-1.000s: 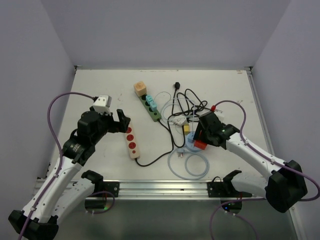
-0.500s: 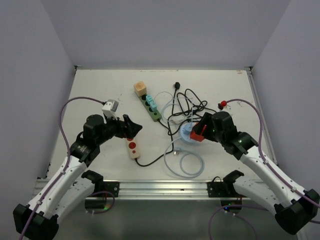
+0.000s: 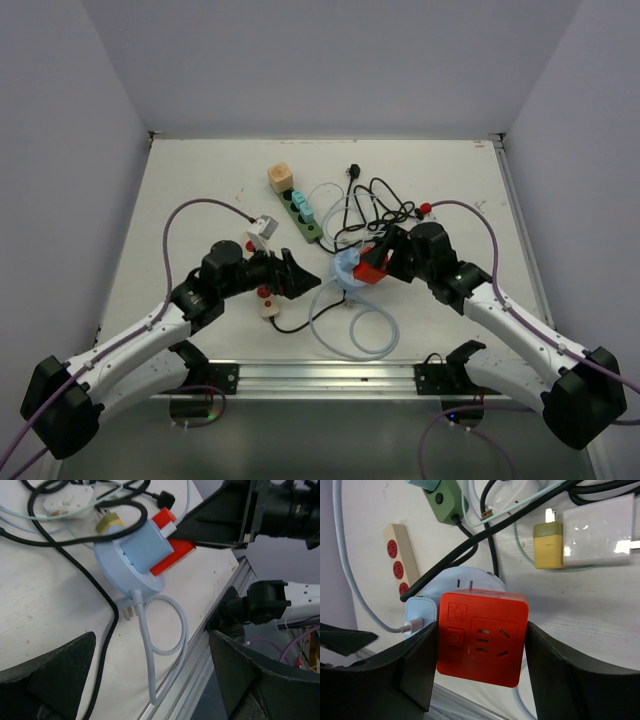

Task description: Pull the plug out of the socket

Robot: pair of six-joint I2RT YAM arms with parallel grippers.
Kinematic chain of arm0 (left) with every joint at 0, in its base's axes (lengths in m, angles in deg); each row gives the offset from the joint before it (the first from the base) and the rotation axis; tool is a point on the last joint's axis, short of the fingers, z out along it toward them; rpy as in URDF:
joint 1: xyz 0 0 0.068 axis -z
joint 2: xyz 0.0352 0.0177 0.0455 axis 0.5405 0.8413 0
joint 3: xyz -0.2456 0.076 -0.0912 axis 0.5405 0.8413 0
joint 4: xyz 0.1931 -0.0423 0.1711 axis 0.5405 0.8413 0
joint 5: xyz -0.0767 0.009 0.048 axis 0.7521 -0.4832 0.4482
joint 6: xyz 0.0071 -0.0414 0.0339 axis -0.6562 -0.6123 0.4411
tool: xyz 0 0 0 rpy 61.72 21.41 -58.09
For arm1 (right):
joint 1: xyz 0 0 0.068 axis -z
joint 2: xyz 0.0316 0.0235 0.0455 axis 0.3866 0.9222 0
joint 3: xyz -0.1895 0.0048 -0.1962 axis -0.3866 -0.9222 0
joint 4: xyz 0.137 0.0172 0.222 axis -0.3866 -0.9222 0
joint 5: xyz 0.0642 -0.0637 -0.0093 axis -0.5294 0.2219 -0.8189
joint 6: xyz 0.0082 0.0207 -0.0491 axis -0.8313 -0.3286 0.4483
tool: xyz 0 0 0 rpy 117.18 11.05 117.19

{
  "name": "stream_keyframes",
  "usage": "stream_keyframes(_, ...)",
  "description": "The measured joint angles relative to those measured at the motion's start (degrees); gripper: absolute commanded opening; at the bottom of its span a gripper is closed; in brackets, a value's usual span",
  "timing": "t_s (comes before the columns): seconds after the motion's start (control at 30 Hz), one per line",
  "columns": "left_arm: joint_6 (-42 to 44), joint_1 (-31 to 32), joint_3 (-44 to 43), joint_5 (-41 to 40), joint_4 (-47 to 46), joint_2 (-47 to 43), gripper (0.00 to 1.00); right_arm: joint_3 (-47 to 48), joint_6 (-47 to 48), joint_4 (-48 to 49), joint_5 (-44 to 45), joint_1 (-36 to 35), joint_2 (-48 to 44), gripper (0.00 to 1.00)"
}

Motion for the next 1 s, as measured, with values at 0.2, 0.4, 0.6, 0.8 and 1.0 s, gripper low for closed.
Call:
stream_keyframes(0.2,-0.4,9.3,0.0,-4.7,-1.6,8.5,0.99,0.1,0.0,3.7,-3.2,-1.3,1.0,0.0)
stream_keyframes(0.4,-1.1,10.1,-1.4,-7.9,-2.6,12.0,0.97,-0.9,0.0,7.3,-4.8,-3.1,-0.9,0.0)
stream_keyframes(0.6,-2.0,10.5,-2.3,-7.8,-6.3,16.2,0.74,-2.5,0.5,11.0,-5.6,-4.5,-3.3,0.0)
stream_keyframes(0.8,-3.8,11.1,-2.3,-5.9,-9.6,18.2,0.27,-3.7,1.3,11.7,-5.1,-5.3,-4.5,0.0)
stream_keyframes(1.0,-4.9,10.6,-2.2,-7.2,-9.4,18.2,0.0,-3.9,2.4,11.6,-4.5,-5.8,-4.8,0.0)
